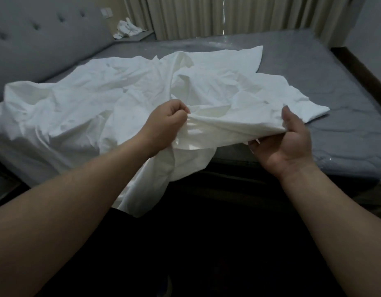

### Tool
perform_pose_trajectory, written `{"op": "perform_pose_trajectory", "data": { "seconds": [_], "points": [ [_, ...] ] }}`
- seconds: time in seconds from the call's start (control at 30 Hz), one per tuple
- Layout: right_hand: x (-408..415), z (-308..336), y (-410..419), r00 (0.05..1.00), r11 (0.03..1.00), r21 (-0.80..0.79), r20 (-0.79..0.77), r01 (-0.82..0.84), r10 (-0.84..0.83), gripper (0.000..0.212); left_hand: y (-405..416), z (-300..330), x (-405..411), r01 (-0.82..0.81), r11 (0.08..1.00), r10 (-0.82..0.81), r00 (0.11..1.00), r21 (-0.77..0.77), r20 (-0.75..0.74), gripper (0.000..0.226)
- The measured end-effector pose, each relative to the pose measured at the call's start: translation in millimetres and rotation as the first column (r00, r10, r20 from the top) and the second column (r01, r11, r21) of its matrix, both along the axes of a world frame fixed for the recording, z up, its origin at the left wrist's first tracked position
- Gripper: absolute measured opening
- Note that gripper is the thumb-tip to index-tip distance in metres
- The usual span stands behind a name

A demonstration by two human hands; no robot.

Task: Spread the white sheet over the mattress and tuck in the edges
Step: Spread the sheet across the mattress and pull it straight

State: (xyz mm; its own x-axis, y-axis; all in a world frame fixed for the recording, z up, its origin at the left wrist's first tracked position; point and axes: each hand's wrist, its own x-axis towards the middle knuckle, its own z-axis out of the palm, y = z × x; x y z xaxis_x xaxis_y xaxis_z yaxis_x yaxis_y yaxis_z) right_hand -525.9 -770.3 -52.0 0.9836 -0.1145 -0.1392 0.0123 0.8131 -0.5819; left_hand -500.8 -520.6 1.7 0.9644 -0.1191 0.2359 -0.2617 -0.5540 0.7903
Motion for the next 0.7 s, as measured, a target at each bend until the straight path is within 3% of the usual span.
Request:
{"op": "perform_pose_trajectory", "data": {
  "seconds": [0.07, 0.13, 0.2, 0.33, 0.43, 0.47, 0.53, 0.6, 0.63, 0.7],
  "points": [
    [3, -2, 0, 0.999, 0.998, 0.058, -0.002, 0.032, -0.032, 0.045, 10, 11, -3, 0.052, 0.961, -0.062, 0.998, 0.271, 0.031, 0.032],
    [7, -4, -1, 0.996, 0.988, 0.127, -0.023, 0.09, -0.088, 0.042, 21, 16, -7, 0.036, 0.774, -0.077, 0.996, 0.632, 0.038, 0.047],
    [12, -5, -2, 0.993, 0.979, 0.168, -0.047, 0.116, -0.11, 0.041, 32, 12, -9, 0.002, 0.638, -0.077, 0.995, 0.77, 0.061, 0.036],
    [18, -10, -3, 0.991, 0.989, 0.114, -0.098, 0.099, -0.088, 0.041, 56, 2, -3, 0.054, 0.631, -0.009, 0.998, 0.774, -0.063, 0.003],
    [14, -12, 6, 0.999, 0.997, 0.067, -0.022, -0.023, 0.024, 0.045, 66, -3, 0, 0.266, 0.517, 0.002, 0.95, 0.813, -0.312, 0.004],
    [10, -10, 10, 0.995, 0.995, 0.024, 0.026, -0.094, 0.093, 0.042, 69, -7, 0, 0.353, 0.523, -0.001, 0.911, 0.776, -0.413, 0.012],
    [-3, -5, 19, 0.962, 0.961, -0.148, 0.109, -0.233, 0.25, 0.038, 73, -16, -4, 0.469, 0.674, -0.044, 0.797, 0.571, -0.602, 0.041],
    [-15, -4, 24, 0.93, 0.847, -0.439, 0.065, -0.3, 0.362, 0.031, 68, -24, -7, 0.41, 0.852, -0.136, 0.773, 0.324, -0.619, 0.058],
    [-19, -5, 24, 0.927, 0.705, -0.649, -0.002, -0.286, 0.375, 0.024, 59, -24, -9, 0.357, 0.905, -0.17, 0.802, 0.232, -0.572, 0.054],
    [-27, -12, 23, 0.911, 0.189, -0.956, -0.137, -0.225, 0.39, 0.014, 33, -24, -12, 0.26, 0.958, -0.175, 0.866, 0.122, -0.468, 0.035]
  ]
}}
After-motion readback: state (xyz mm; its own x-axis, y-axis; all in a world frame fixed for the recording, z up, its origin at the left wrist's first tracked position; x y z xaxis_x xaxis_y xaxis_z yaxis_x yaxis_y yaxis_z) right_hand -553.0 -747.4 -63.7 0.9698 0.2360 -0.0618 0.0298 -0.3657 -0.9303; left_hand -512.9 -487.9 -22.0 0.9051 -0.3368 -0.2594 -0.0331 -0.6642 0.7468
